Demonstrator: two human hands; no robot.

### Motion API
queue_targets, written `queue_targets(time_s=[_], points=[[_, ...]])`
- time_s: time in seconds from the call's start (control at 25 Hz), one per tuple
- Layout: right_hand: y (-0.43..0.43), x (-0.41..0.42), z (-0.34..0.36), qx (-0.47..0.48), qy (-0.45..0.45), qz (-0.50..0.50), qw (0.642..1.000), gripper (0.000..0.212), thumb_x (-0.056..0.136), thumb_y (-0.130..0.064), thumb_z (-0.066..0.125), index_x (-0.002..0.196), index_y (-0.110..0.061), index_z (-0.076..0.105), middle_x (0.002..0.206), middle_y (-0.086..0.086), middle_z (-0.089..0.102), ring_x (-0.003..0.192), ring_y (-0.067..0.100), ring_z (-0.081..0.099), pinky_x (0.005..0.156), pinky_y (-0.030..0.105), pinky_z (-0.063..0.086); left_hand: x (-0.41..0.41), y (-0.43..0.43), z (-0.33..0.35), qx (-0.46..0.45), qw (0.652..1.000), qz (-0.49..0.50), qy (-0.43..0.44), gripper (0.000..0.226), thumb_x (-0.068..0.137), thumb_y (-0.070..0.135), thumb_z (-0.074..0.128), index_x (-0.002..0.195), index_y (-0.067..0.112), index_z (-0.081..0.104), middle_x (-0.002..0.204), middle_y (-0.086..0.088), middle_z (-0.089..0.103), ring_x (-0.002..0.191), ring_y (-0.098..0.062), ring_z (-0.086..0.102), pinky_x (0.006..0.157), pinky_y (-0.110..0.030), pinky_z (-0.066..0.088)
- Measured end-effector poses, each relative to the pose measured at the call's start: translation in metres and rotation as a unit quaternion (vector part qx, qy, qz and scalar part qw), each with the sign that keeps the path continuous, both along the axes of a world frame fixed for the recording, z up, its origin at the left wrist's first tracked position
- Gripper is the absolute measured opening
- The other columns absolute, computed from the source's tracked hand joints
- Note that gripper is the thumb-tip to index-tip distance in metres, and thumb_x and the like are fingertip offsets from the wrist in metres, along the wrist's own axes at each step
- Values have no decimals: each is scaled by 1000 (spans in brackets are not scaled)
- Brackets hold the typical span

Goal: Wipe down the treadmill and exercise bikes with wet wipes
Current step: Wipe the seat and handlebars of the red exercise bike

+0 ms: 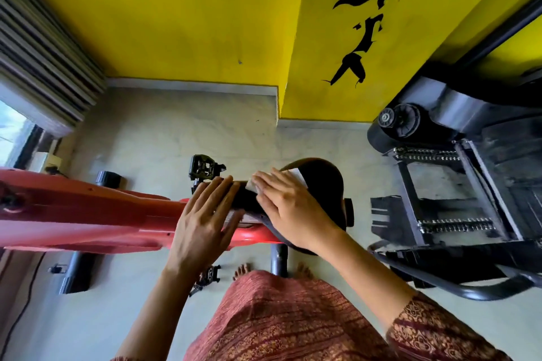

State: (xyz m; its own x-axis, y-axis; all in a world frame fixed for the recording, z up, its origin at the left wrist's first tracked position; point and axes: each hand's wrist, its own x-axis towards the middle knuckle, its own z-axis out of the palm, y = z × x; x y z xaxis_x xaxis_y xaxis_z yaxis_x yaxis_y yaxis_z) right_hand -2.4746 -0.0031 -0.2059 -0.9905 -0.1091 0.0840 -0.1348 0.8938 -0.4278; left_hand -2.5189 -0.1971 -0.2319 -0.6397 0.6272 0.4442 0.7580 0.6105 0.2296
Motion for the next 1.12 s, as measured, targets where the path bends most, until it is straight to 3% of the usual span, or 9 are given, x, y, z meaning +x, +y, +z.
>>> queue_targets(time_s=[0.12,0.24,0.32,0.52,0.64,0.76,0.88,0.96,1.12], points=[[26,9,-1,38,30,-49,998,44,97,-28,33,119,-7,64,132,10,59,125,37,50,104,53,34,1,-22,-6,24,998,51,-5,43,95,27,55,128,-1,58,135,-17,55,124,-30,54,106,-40,40],[3,-19,-3,92,35,-141,985,40,93,-26,35,80,-8,69,89,11,71,87,37,62,81,46,47,2,-33,-15,32,997,69,-14,44,95,28,55,131,1,56,136,-17,54,123,-29,55,100,-44,45],[-39,-34,5,32,31,-108,993,40,91,-25,35,69,-8,65,70,10,67,68,33,62,70,39,48,4,-39,-19,38,997,71,-14,46,95,29,57,133,3,53,138,-16,52,125,-27,53,99,-48,46],[-30,-14,8,-82,19,0,996,43,97,-21,37,121,5,59,125,20,61,117,28,57,106,26,35,14,-44,-25,56,996,68,-32,49,94,28,56,136,2,49,144,-14,46,132,-23,45,109,-41,37],[-9,-10,-1,18,50,-52,997,38,96,-20,37,103,2,67,107,18,68,103,35,64,94,41,46,15,-44,-27,58,995,67,-37,52,93,27,58,138,3,46,145,-15,44,132,-23,45,109,-42,37],[-41,-42,5,-13,-43,-50,998,34,97,-19,36,93,-2,65,88,16,68,81,36,65,73,39,48,12,-46,-27,61,996,66,-18,49,93,26,59,135,4,49,141,-16,48,128,-26,50,106,-44,41],[-64,-46,7,21,-27,58,998,40,99,-26,35,131,-16,57,109,8,67,90,28,64,76,38,50,12,-47,-26,69,994,80,19,40,91,24,61,121,-2,63,130,-18,58,119,-27,58,96,-45,47],[-45,-29,8,23,0,85,996,41,98,-23,37,134,-14,55,119,8,64,102,25,62,88,38,49,10,-50,-25,76,993,90,18,39,92,24,60,119,-3,64,129,-18,59,117,-28,59,95,-43,48],[1,2,5,132,30,-97,986,41,95,-27,35,119,-9,63,134,19,54,123,37,52,104,56,33,5,-50,-25,74,996,54,-1,44,94,22,58,129,-4,55,137,-18,53,125,-28,54,99,-46,46]])
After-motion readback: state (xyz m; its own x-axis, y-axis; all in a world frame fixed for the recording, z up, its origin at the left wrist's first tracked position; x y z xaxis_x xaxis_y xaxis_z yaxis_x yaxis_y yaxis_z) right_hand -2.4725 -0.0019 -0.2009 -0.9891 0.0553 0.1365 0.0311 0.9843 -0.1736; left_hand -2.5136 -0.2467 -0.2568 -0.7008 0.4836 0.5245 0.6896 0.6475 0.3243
